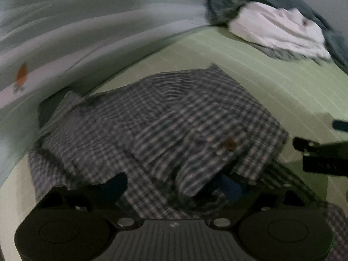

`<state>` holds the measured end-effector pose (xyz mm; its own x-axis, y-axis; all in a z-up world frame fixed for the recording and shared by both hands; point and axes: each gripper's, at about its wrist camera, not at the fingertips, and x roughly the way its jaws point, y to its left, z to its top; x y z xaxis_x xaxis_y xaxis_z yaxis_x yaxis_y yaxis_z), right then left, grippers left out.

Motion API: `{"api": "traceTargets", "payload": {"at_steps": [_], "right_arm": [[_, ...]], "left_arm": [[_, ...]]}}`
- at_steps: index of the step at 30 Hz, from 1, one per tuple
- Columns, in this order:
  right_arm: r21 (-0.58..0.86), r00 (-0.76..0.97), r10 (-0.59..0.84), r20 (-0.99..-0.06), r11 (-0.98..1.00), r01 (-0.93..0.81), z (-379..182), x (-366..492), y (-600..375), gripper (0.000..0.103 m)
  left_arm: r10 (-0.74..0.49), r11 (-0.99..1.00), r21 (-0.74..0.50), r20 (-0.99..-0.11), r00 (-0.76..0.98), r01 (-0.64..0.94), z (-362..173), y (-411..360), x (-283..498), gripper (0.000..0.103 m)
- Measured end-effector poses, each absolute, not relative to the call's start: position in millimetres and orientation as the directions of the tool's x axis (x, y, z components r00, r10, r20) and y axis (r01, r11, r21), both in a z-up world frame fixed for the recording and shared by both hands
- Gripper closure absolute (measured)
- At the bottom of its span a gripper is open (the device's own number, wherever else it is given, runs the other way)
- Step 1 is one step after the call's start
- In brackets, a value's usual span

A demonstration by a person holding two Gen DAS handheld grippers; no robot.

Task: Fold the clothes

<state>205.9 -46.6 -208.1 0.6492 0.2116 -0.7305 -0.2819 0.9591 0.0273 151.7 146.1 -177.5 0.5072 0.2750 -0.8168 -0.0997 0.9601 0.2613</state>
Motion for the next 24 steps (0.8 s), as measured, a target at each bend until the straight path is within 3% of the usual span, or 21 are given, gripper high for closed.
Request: {"api": "traceTargets", "payload": {"at_steps": [1, 3, 4, 8, 17, 24], "right_arm": [[0.027, 0.648, 0.211, -0.732, 0.959, -0.282, -207.9, 206.7, -46.8, 0.0], [0.025, 0.646, 0.209, -0.734, 0.959, -0.282, -207.5, 207.9, -46.7, 0.0], [0.024, 0.643, 0.209, -0.737, 0.959, -0.283, -207.3, 208.0, -46.5, 0.0], [0.042, 0.62, 0.222, -0.753, 0.956, -0.29, -204.0, 205.7, -46.2, 0.0], [0.07, 0.606, 0.307, -0.734, 0.922, -0.382, -182.0, 169.8, -25.4, 0.0], [0.042, 0.603, 0.364, -0.71, 0.876, -0.48, -161.0, 128.9, 3.7, 0.0]], "left_arm": [[0.285, 0.956, 0.281, -0.814, 0.506, -0.087, -180.9, 143.9, 153.2, 0.029], [0.306, 0.95, 0.296, -0.812, 0.497, -0.101, -186.0, 145.4, 157.3, 0.062], [0.316, 0.947, 0.298, -0.812, 0.491, -0.117, -188.1, 147.6, 159.5, 0.097], [0.304, 0.949, 0.207, -0.794, 0.527, -0.236, -166.3, 168.6, 159.3, 0.099], [0.492, 0.859, 0.218, -0.605, 0.626, -0.463, -79.6, 226.1, 111.2, 0.099], [0.648, 0.731, 0.172, -0.478, 0.593, -0.66, -22.6, 308.1, 57.4, 0.099]]}}
